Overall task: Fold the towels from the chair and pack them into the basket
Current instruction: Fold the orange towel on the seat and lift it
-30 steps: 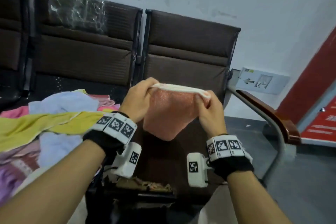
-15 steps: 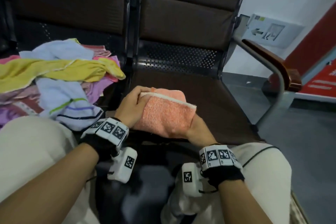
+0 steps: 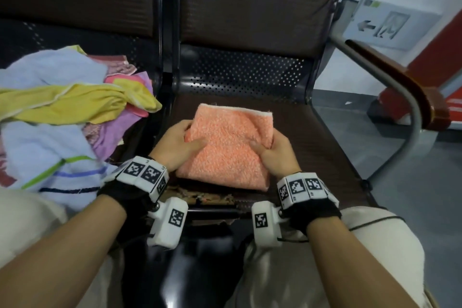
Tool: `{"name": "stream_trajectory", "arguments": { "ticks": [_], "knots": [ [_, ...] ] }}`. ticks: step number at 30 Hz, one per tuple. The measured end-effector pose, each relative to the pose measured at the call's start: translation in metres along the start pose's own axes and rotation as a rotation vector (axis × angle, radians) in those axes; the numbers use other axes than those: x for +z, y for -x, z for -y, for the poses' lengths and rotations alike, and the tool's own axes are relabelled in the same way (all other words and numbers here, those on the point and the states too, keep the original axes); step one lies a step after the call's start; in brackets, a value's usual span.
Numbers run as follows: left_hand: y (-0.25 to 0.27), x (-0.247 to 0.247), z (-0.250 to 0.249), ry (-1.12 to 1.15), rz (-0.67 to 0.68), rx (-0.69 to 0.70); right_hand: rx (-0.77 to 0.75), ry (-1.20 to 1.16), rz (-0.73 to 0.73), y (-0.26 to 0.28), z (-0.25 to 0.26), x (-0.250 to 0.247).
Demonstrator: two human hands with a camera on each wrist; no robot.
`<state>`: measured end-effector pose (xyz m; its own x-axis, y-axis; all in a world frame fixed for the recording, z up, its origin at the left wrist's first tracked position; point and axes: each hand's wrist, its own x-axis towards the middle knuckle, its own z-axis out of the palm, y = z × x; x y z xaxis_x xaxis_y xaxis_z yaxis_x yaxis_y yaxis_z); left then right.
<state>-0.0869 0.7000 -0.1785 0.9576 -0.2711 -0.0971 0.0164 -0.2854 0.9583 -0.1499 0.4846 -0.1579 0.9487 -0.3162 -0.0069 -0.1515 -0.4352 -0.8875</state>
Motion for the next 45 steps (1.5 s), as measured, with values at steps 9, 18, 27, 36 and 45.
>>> {"name": "stream_trajectory", "arguments": {
  "ticks": [9, 18, 27, 36, 45],
  "knots": [
    [-0.015, 0.006, 0.025, -0.21, -0.023, -0.136, 0.312, 0.309, 0.076, -0.014, -0.017, 0.013],
    [0.015, 0.007, 0.011, -0.473, -0.083, 0.272, -0.076, 0.634, 0.242, 0.025, 0.007, 0.004],
    [0.039, 0.005, 0.012, -0.875, 0.361, 0.173, 0.029, 0.688, 0.27, 0.05, 0.004, 0.001],
    [0.046, -0.01, -0.006, -1.058, 0.277, 0.346, 0.03, 0.557, 0.249, 0.05, 0.005, -0.01],
    [0.005, -0.012, -0.03, -0.838, 0.299, 0.098, 0.035, 0.599, 0.328, 0.011, 0.005, -0.015]
  ]
}}
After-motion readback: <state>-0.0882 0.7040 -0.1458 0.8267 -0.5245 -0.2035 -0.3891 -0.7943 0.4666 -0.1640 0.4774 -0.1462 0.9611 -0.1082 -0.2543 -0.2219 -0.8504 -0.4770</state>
